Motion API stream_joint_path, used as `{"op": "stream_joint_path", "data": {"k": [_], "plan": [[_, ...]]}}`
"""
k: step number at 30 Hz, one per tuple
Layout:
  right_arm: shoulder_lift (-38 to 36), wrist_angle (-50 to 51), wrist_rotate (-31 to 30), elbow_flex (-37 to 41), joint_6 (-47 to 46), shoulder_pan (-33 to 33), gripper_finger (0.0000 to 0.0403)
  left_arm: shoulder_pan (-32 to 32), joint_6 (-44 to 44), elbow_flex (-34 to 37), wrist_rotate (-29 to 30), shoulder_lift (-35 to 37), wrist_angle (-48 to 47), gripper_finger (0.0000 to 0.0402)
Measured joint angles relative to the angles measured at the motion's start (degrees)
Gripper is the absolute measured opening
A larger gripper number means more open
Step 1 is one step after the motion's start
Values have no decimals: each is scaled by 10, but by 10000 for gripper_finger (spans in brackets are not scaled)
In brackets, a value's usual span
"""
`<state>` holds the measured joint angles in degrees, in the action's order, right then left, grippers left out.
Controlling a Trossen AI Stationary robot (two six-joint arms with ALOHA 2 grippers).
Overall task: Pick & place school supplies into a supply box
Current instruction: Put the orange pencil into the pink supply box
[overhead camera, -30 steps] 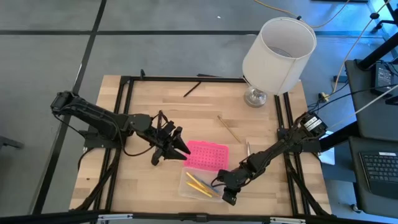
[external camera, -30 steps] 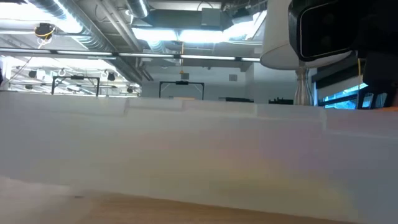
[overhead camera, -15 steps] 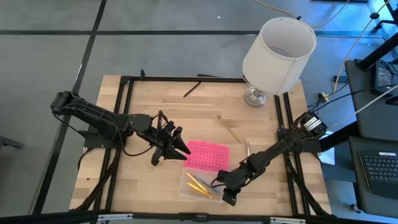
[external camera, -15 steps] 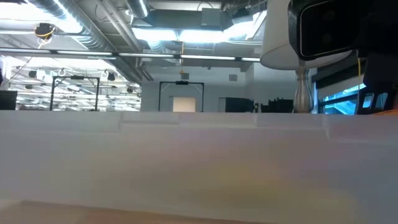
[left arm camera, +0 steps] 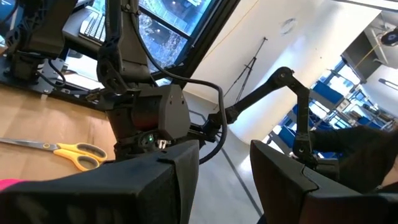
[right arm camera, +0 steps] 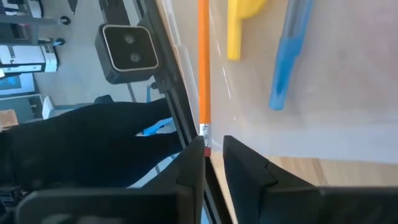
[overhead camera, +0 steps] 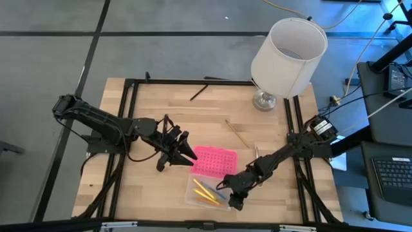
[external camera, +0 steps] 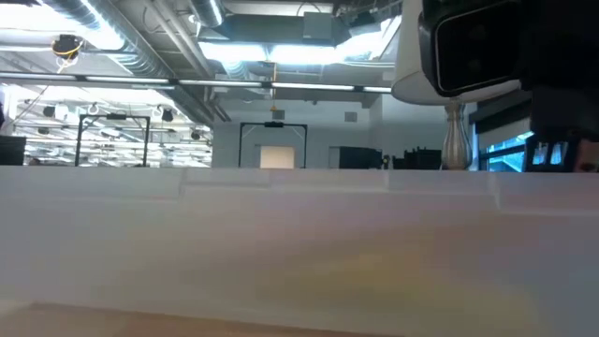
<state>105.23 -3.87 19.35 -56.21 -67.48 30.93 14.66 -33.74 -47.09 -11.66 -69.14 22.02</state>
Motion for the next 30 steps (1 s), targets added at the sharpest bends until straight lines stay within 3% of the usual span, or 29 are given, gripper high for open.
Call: {"op": "stream_joint_path", "data": {"k": [13, 18, 24, 30], "plan": [[0, -38, 5, 0, 5, -10, 83, 0, 0, 0, 0, 0, 0, 136], [0, -52, 72, 0, 35, -7, 83, 0, 0, 0, 0, 0, 0, 136], [0, -62, 100, 0, 61, 5, 83, 0, 0, 0, 0, 0, 0, 136], [0, -49, 66, 0, 76, 19, 83, 0, 0, 0, 0, 0, 0, 136]]}}
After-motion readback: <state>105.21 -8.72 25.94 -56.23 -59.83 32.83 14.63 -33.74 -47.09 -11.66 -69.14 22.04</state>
